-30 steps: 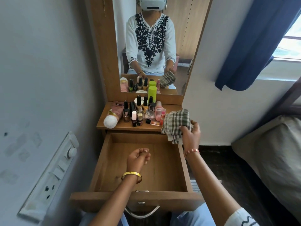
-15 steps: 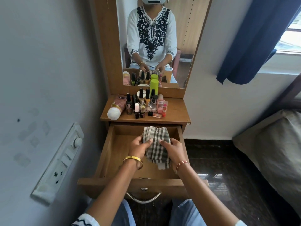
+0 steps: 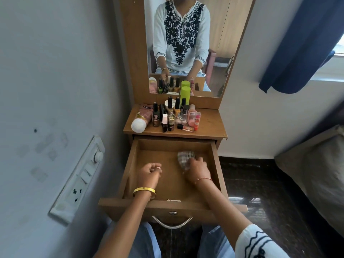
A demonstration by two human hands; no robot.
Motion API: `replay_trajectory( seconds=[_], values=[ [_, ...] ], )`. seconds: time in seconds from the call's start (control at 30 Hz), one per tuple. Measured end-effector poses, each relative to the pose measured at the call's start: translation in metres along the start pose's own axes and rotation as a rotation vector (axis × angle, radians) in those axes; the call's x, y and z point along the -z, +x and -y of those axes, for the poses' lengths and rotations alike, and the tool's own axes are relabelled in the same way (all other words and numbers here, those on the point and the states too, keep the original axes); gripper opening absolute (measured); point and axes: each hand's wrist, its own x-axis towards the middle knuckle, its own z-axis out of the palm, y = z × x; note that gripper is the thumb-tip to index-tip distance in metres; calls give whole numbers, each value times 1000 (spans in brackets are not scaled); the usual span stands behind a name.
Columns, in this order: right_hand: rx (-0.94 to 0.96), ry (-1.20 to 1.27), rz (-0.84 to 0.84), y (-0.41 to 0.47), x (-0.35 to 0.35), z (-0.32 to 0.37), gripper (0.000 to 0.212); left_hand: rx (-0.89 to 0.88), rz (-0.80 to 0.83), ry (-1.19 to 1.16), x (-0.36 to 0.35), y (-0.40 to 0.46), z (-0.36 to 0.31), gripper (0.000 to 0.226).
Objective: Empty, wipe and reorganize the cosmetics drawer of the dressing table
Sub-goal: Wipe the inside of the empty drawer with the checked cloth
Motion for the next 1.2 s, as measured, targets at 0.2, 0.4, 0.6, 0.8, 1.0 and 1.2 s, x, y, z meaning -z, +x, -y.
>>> replay_trajectory(
  seconds=[0.2, 0.4, 0.6, 0.8, 1.0, 1.2],
  values=[
    [120, -261, 103, 3, -18, 9, 62, -82, 15, 110, -1, -1, -2, 21],
    [18, -302, 130, 8, -24, 20, 51, -232, -11, 303, 6, 8, -10, 15],
    [-177, -161, 60, 11, -22, 11, 41, -559, -252, 732, 39, 40, -7, 25],
    [-266, -20, 3, 24, -14, 4, 36, -2, -178, 494, 52, 43, -5, 47],
    [-236, 44, 1, 38, -15, 0, 44, 67, -79, 446, 53, 54, 6, 42],
    [-166, -126, -41, 46, -34, 26, 39, 67, -94, 332, 52, 52, 3, 42]
  ],
)
